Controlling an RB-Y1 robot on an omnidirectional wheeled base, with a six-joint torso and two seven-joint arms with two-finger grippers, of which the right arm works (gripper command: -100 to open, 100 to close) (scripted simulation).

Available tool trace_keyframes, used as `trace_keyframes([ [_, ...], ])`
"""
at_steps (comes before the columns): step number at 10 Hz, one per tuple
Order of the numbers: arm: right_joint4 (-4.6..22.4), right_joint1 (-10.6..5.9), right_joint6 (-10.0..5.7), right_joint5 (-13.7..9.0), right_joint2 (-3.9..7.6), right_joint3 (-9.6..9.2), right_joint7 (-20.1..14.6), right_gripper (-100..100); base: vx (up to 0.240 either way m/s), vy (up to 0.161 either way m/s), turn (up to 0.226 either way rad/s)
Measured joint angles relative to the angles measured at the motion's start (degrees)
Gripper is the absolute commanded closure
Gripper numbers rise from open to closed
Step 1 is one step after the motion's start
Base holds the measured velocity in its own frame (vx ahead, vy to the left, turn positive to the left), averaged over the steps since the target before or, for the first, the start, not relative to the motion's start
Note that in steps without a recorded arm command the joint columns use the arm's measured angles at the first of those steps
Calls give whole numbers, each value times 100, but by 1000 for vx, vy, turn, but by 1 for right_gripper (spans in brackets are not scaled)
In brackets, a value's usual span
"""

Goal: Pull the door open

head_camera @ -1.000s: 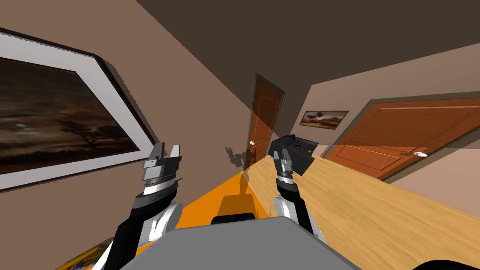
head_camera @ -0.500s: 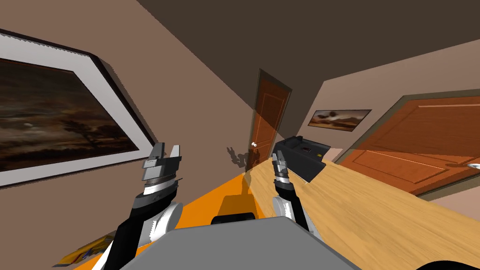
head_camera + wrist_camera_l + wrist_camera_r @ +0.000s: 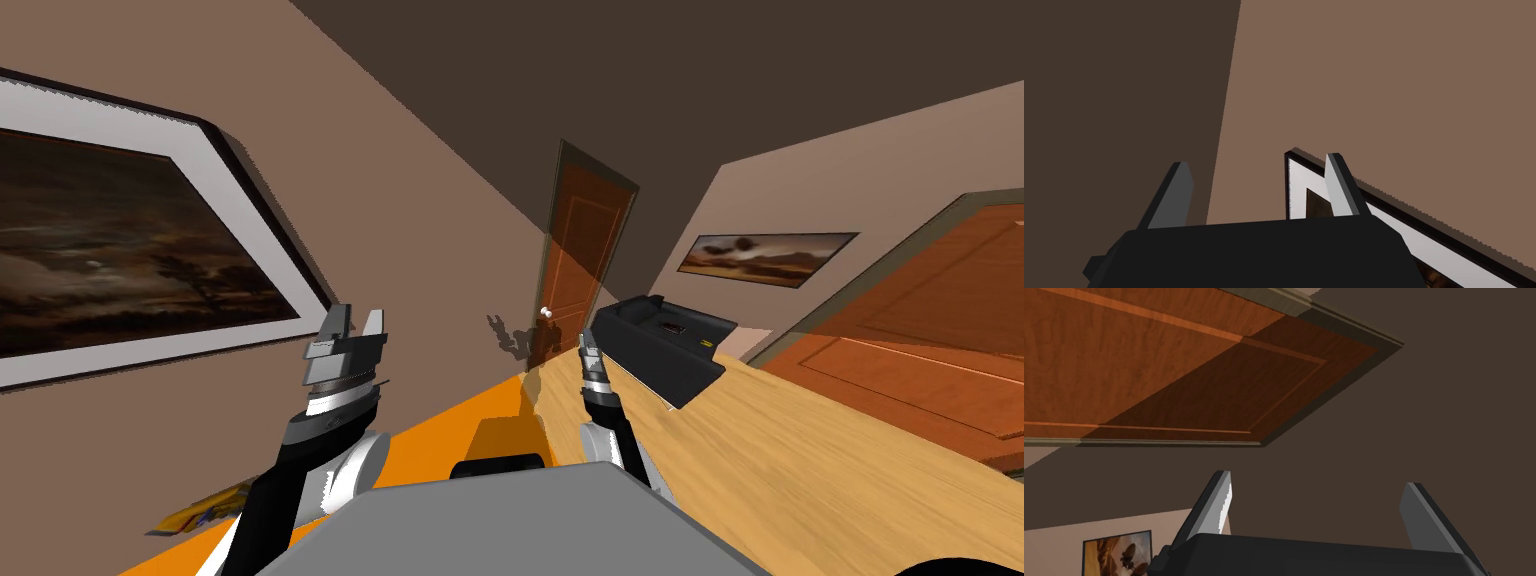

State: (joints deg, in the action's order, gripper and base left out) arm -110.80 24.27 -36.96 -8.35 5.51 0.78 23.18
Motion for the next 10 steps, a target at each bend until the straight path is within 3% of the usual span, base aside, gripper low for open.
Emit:
trace_keyframes([
  [2,271,11,-91,-13,47,-26,306,-100,78,-90,99],
  [7,813,-119,-129,-44,113,-49,1026,-100,54,-92,137],
  [10,1297,-210,-228,-67,171,-66,1529,-100,58,-113,115],
])
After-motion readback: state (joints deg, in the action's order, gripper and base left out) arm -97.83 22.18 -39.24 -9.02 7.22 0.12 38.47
